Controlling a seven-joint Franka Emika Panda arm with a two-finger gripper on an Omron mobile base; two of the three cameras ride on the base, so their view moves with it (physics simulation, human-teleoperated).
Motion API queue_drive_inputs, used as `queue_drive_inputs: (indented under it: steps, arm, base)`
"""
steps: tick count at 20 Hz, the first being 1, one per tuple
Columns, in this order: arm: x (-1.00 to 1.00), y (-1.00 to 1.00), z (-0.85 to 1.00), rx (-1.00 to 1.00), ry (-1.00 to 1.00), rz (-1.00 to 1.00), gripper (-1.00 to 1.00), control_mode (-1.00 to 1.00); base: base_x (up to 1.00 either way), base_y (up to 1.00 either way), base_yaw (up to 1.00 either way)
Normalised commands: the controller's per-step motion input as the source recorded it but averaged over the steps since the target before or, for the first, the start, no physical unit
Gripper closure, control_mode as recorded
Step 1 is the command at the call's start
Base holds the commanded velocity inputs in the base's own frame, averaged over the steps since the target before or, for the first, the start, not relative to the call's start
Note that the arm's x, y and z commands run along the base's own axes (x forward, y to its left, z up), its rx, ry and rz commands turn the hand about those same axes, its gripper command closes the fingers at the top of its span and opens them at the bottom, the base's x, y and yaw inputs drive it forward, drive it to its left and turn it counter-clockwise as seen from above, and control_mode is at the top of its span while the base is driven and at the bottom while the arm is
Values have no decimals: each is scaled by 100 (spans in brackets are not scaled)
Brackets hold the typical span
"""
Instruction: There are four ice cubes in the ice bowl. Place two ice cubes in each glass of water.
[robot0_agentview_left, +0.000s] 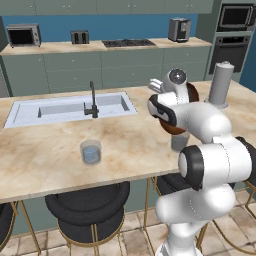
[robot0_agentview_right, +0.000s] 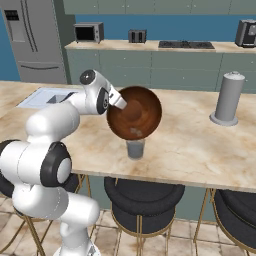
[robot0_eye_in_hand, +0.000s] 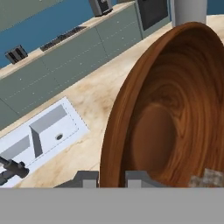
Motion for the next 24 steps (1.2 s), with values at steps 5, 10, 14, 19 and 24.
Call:
queue_drive_inputs:
  steps: [5, 10, 14, 19, 24]
  arm:
    - [13, 23, 9, 2, -1, 0, 100, -100]
    - [12, 8, 2, 2, 0, 0, 100, -100]
    - [0, 0, 2, 2, -1, 0, 100, -100]
    - [0, 0, 8, 2, -4, 0, 100, -100]
    - [0, 0, 12, 2, -9, 0, 100, -100]
  base:
    - [0, 0, 0]
    - [0, 0, 0]
    - [0, 0, 0]
    - [0, 0, 0]
    - [0, 0, 0]
